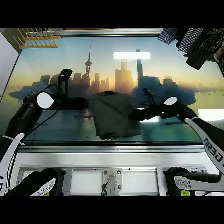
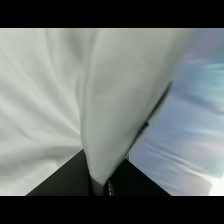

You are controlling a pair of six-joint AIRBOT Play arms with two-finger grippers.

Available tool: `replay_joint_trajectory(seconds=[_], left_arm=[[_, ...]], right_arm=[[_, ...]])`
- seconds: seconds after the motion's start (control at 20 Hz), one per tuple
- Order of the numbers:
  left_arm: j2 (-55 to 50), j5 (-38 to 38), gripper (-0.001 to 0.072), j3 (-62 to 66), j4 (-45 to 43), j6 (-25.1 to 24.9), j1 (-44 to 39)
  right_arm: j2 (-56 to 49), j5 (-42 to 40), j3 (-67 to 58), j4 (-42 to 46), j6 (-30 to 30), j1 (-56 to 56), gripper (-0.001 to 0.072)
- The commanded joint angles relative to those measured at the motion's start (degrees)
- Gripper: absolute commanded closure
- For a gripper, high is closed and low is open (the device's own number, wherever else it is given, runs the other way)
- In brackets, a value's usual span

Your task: Fold the clothes and pants, and hang the long-sleeved shirts on hangers.

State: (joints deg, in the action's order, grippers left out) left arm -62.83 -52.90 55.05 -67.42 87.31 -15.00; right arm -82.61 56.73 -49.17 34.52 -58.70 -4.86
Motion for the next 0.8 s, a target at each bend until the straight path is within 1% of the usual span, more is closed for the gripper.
replay_joint_trajectory(seconds=[0.0, 0.1, 0.2, 0.3, 0.45, 0.5, 0.6, 0.7, 0.75], left_arm=[[0.02, -0.07, 0.0697, 0.00, 0.09, 2.16, -0.15], [0.02, 0.31, 0.0697, 0.00, 0.02, 2.54, -1.44], [0.02, 1.36, 0.0696, 0.00, 0.00, 2.73, -3.96], [0.02, 2.40, 0.0697, 0.00, 0.00, 2.78, -6.45], [0.02, 2.58, 0.0696, 0.00, -0.07, 3.76, -8.48], [0.02, 2.58, 0.0697, 0.00, -0.02, 3.82, -8.57], [0.02, 2.58, 0.0696, 0.00, -0.02, 4.15, -8.59], [0.02, 2.58, 0.0697, 0.00, -0.04, 5.11, -8.52], [0.02, 2.56, 0.0697, 0.00, -0.02, 5.14, -8.52]], right_arm=[[7.63, -2.49, -0.11, 15.78, -8.24, 11.54, 0.0695], [12.33, -3.65, -0.11, 24.24, -12.96, 23.21, 0.0695], [15.52, -5.88, -0.09, 28.41, -15.80, 35.58, 0.0695], [17.16, -8.66, -0.07, 28.48, -18.29, 47.78, 0.0695], [17.57, -10.25, 0.24, 28.52, -24.55, 61.13, 0.0695], [17.66, -10.25, 0.79, 28.50, -26.38, 64.00, 0.0695], [18.34, -10.25, 3.41, 28.68, -32.15, 67.67, 0.0695], [19.89, -10.45, 7.21, 31.95, -39.65, 67.98, 0.0695], [20.63, -10.43, 9.22, 34.45, -42.32, 67.43, 0.0695]])
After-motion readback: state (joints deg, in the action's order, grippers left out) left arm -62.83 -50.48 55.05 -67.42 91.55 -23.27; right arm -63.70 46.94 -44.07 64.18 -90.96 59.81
